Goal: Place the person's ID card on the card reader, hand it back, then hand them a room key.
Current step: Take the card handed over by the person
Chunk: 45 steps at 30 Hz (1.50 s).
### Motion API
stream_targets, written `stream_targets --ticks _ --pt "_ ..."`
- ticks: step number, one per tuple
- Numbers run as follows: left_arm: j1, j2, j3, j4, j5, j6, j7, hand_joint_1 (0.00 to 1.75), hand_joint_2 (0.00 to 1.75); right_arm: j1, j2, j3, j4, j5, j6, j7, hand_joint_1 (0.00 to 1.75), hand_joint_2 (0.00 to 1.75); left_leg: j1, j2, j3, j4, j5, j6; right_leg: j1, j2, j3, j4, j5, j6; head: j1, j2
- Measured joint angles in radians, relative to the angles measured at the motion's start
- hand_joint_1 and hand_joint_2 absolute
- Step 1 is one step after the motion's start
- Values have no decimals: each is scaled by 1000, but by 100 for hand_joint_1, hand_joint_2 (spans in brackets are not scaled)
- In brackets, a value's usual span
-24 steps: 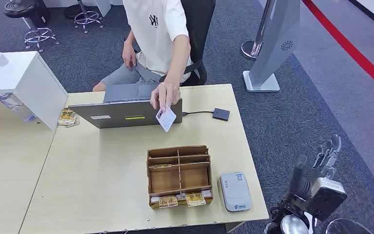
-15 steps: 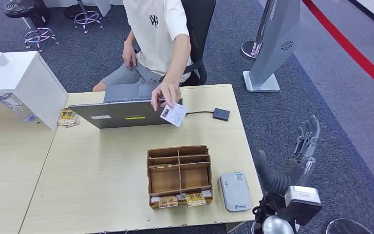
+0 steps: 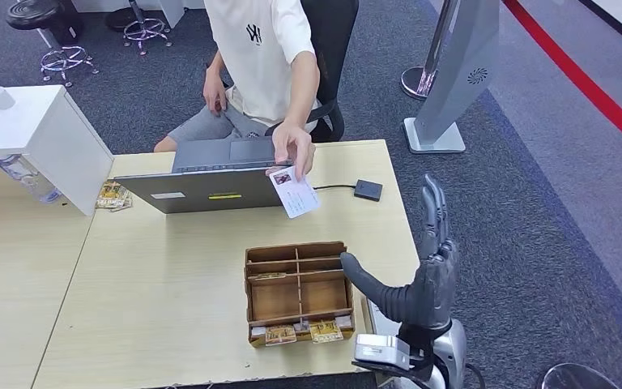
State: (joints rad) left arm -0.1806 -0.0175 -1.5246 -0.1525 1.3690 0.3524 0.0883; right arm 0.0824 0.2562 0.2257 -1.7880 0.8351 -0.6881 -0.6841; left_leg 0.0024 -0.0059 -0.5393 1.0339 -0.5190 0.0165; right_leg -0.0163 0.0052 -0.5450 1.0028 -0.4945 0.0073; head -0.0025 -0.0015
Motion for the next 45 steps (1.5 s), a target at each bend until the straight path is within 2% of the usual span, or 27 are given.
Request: stream_targets --ticks 7,14,22,26,30,35,41,45 --pt "-11 0 -7 0 -36 -13 19 0 0 -84 1 -31 68 244 -1 4 0 175 0 0 0 0 0 0 0 0 0 0 0 0 0 0" --pt "-20 0 -10 0 -73 -25 37 0 0 -180 3 -64 139 472 -2 47 0 175 0 0 0 0 0 0 0 0 0 0 0 0 0 0" --pt "-25 0 -16 0 -102 -35 55 0 0 -275 -12 -49 221 620 -3 218 2 175 0 0 0 0 0 0 0 0 0 0 0 0 0 0" --pt "-27 0 -16 0 -109 -38 58 0 0 -304 -26 -17 251 638 -3 296 174 175 0 0 0 0 0 0 0 0 0 0 0 0 0 0" --pt "-27 0 -17 0 -113 -38 58 0 0 -312 -38 8 263 633 -3 320 175 175 0 0 0 0 0 0 0 0 0 0 0 0 0 0" --pt "-27 0 -17 0 -112 -38 58 0 0 -309 -48 20 268 610 -3 305 175 175 0 0 0 0 0 0 0 0 0 0 0 0 0 0" --pt "-27 0 -17 0 -104 -38 54 0 0 -281 -41 2 264 553 -3 196 175 175 0 0 0 0 0 0 0 0 0 0 0 0 0 0" --pt "-26 0 -18 0 -98 -37 49 0 0 -251 -4 -48 257 499 -3 87 175 175 0 0 0 0 0 0 0 0 0 0 0 0 0 0"
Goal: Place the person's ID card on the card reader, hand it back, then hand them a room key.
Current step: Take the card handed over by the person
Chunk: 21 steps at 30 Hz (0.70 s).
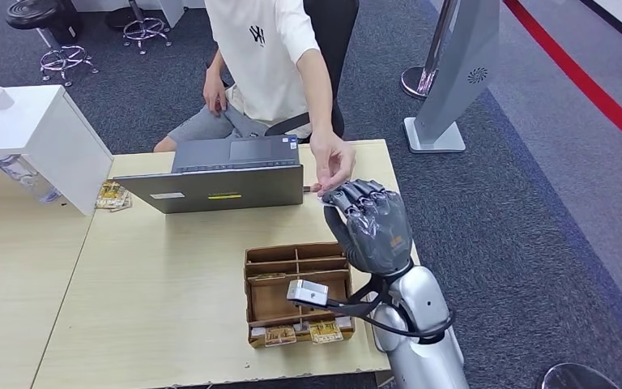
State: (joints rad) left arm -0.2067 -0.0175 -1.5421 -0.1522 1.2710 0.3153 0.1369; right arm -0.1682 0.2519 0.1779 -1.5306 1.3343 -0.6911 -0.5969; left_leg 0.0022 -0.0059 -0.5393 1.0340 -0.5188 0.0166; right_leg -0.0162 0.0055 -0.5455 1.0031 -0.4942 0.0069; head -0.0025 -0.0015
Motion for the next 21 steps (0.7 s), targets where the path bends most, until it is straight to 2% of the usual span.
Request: stream_targets --ticks 3,7,12,21 --pt "1 0 0 0 3 2 -1 0 0 17 25 -39 -3 -45 0 -65 175 175 0 0 0 0 0 0 0 0 0 0 0 0 0 0" --pt "2 0 0 0 11 8 -5 0 0 26 31 -69 -6 -127 0 -92 175 175 0 0 0 0 0 0 0 0 0 0 0 0 0 0" --pt "7 0 0 0 32 13 -21 0 0 56 23 -36 2 -387 -2 -23 175 175 0 0 0 0 0 0 0 0 0 0 0 0 0 0" --pt "12 0 0 0 37 15 -24 0 0 78 15 23 2 -460 2 8 175 175 0 0 0 0 0 0 0 1 -1 0 0 0 0 0"
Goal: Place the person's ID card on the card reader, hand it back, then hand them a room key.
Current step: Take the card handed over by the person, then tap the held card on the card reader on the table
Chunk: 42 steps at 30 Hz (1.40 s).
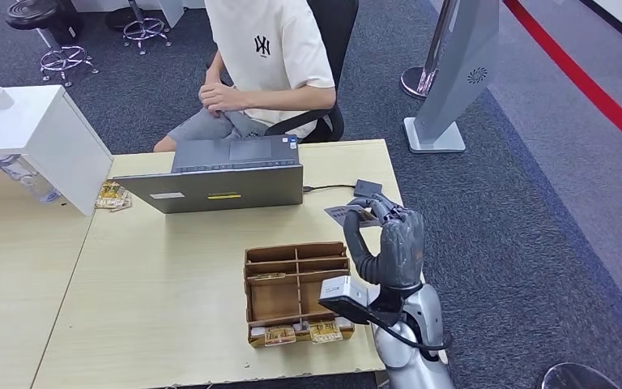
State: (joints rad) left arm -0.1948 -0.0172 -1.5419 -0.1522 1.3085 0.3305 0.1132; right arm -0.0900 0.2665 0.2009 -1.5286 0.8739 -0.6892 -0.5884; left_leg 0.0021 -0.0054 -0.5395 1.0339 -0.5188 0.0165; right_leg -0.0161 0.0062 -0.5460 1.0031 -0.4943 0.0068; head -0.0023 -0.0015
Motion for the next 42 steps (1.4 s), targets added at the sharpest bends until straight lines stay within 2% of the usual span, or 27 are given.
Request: stream_targets --ticks 5,8,13,20,24,32,37,42 --pt "4 1 0 0 19 13 -18 0 0 42 -40 83 -55 -436 86 82 175 175 0 0 0 0 0 0 0 -1 0 0 0 0 0 0" --pt "9 4 0 0 33 20 -29 0 0 88 -71 110 -120 -625 150 94 175 175 0 -1 0 0 0 0 0 -1 0 0 0 0 0 0" --pt "16 9 4 0 55 31 -41 0 0 171 -118 107 -193 -806 244 106 175 175 0 -1 -1 0 -1 0 0 0 0 -1 0 0 0 0" --pt "17 14 5 5 66 36 -42 0 0 237 -161 53 -220 -942 328 123 175 175 0 -1 0 0 0 0 0 -1 0 -1 0 0 0 0" --pt "16 17 6 6 68 37 -42 0 0 276 -188 2 -237 -968 344 133 175 175 0 0 0 0 0 0 0 -1 0 -1 0 0 0 0" --pt "10 25 6 6 64 37 -35 0 0 339 -247 -132 -250 -910 388 184 175 175 0 0 0 0 0 0 0 -1 0 -1 0 0 0 0" --pt "6 28 5 6 61 36 -30 0 0 348 -261 -226 -218 -833 423 223 175 175 0 0 0 0 0 0 0 -1 0 -1 0 0 0 0" --pt "6 32 5 6 61 35 -30 0 0 337 -271 -280 -129 -715 429 248 175 175 0 0 0 0 0 0 0 0 0 -1 0 0 0 0"
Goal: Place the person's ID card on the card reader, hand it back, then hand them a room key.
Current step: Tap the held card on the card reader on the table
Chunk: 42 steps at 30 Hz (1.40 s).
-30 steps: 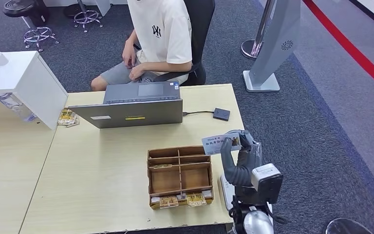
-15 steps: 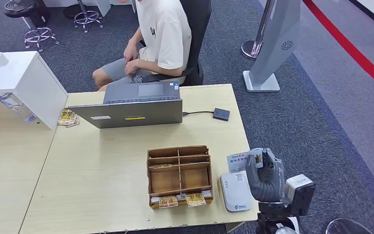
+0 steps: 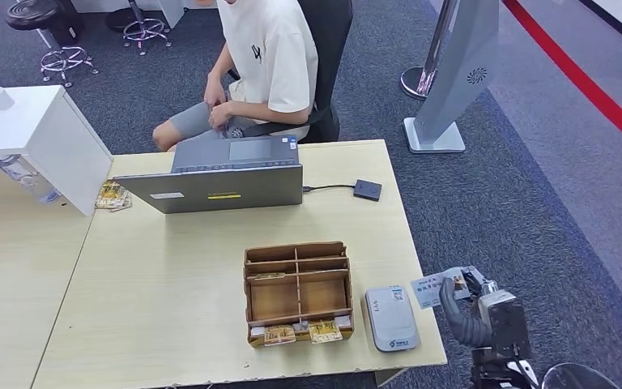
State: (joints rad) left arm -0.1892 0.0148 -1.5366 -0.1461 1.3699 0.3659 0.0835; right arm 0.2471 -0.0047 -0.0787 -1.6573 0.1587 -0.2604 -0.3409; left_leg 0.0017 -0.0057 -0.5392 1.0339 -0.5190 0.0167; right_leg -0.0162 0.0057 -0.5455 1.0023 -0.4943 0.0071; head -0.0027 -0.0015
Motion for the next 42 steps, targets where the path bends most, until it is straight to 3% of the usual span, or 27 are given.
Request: stream_targets --ticks 5,12,25,32,42 --pt "1 0 0 0 5 0 0 0 0 -31 -5 -18 111 214 -81 30 175 175 0 0 0 0 0 0 0 0 0 0 0 0 0 0" --pt "2 0 0 0 10 0 0 0 0 -67 -5 -14 202 295 -109 36 175 175 0 0 0 0 0 0 0 0 0 0 0 0 0 0" --pt "10 0 0 0 22 0 -7 0 0 -97 -5 -6 255 268 -97 33 175 175 0 0 0 0 0 0 0 0 0 0 0 0 0 0" --pt "13 0 0 0 29 0 -19 0 0 -99 -5 -5 246 139 37 22 175 175 0 0 0 0 0 0 0 0 0 0 0 0 0 0" --pt "18 0 6 0 41 0 -22 0 0 -102 -5 47 256 214 24 41 175 175 0 0 0 0 0 0 0 0 0 0 0 0 0 0"
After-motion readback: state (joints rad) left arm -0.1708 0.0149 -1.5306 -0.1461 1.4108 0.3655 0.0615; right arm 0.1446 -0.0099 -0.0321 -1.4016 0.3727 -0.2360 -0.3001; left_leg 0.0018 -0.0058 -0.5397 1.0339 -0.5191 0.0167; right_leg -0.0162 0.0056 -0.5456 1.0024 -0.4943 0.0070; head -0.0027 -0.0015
